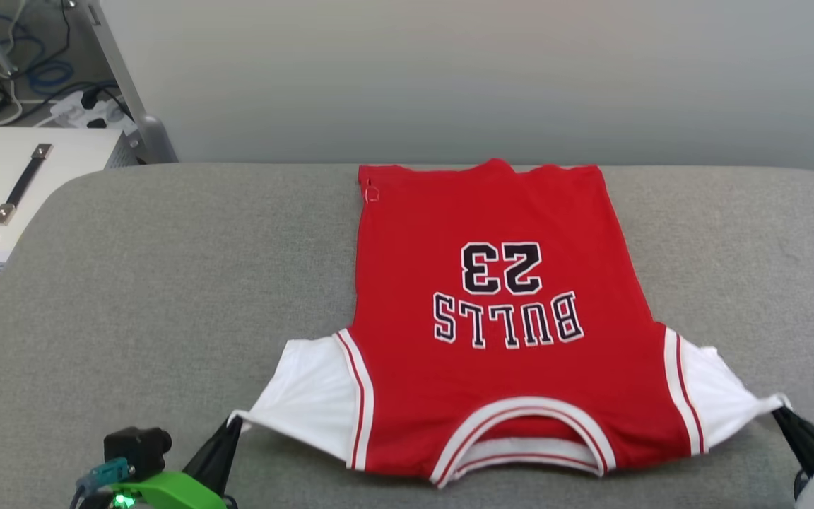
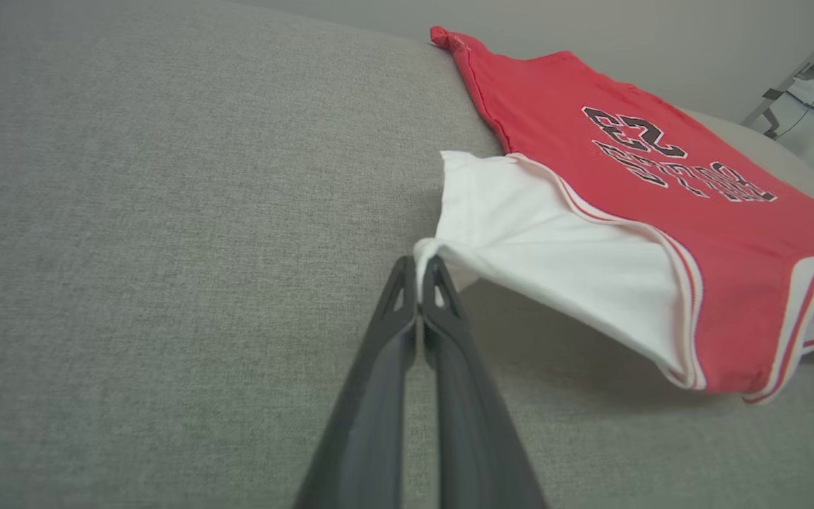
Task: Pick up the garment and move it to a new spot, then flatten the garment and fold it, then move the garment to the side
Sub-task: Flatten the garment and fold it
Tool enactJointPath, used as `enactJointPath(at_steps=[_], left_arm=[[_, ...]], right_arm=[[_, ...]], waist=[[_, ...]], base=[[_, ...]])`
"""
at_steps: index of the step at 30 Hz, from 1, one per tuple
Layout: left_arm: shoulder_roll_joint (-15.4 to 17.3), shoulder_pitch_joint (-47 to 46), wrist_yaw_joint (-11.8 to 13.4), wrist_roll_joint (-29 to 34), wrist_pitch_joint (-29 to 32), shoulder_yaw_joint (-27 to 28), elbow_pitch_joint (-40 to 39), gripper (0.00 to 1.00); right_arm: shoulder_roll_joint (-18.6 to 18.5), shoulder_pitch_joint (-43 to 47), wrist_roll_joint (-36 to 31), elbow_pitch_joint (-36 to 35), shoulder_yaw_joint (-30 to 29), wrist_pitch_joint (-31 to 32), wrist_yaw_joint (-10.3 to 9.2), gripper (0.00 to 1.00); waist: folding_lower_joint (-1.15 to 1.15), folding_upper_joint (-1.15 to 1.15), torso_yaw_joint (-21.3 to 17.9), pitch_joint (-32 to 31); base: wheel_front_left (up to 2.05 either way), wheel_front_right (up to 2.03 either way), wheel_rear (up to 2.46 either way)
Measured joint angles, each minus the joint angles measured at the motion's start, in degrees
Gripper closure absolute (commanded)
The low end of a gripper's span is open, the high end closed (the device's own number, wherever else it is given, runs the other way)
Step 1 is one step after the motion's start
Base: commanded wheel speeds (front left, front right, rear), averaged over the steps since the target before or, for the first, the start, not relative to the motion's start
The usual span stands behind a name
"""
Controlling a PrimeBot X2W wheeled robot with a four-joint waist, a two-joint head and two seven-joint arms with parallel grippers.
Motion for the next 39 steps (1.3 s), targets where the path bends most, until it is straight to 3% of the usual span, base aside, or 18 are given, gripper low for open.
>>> enactJointPath(at_steps=[9, 16, 17, 18, 22, 23, 29, 34, 39], left_arm=[[0.7, 6.9, 2.0, -3.9, 4.1, 0.7, -6.0, 1.00], [0.9, 7.3, 3.6, -4.0, 6.1, 0.7, -11.3, 1.00], [1.1, 7.2, 3.7, -4.0, 6.9, 0.5, -12.3, 1.00], [1.3, 7.1, 3.9, -4.0, 7.6, 0.3, -13.2, 1.00], [2.1, 6.8, 5.0, -4.0, 10.5, -0.5, -18.1, 1.00], [2.4, 6.3, 5.9, -3.7, 12.2, -0.9, -22.5, 1.00], [2.8, 6.0, 9.1, -3.6, 16.3, -1.6, -30.9, 1.00], [3.5, 4.2, 10.1, -2.8, 18.5, -2.4, -36.5, 1.00], [3.4, 2.8, 10.4, -1.6, 19.0, -3.3, -40.1, 1.00]], right_arm=[[-1.0, 9.9, 2.4, -6.1, -3.6, 7.1, -0.01, 1.00], [-1.1, 11.2, 1.9, -9.4, -8.0, 11.1, -0.01, 1.00], [-1.1, 11.2, 1.6, -9.9, -8.7, 12.0, -0.01, 0.55], [-1.1, 11.2, 1.2, -10.3, -9.3, 12.5, -0.01, 0.00], [-1.2, 11.2, 3.1, -12.7, -12.7, 19.2, -0.09, 0.00], [-1.3, 11.1, 6.6, -16.4, -16.2, 25.2, -0.08, 0.00], [-3.8, 6.6, 6.0, -23.0, -24.0, 37.4, -0.08, 0.00], [-3.1, -4.2, -0.8, -25.1, -28.8, 51.5, -0.08, 0.00], [2.0, -18.8, -8.3, -23.6, -32.5, 64.0, -0.08, 0.00]], waist=[[0.00, 0.00, 0.4, -0.7], [0.00, 0.00, 0.6, 0.9], [0.01, 0.00, 0.7, 1.2], [0.00, 0.00, 0.7, 1.4], [0.00, 0.00, 1.0, 3.1], [0.00, 0.00, 1.3, 4.6], [0.01, 0.00, 2.2, 8.7], [0.01, 0.00, 3.7, 13.5], [0.01, 0.00, 5.5, 18.6]], base=[[0.00, 0.00, 0.00], [0.00, 0.00, 0.00], [0.00, 0.00, 0.00], [0.00, 0.00, 0.00], [0.00, 0.00, 0.00], [0.00, 0.00, 0.00], [0.00, 0.00, 0.00], [0.00, 0.00, 0.00], [0.00, 0.00, 0.00]])
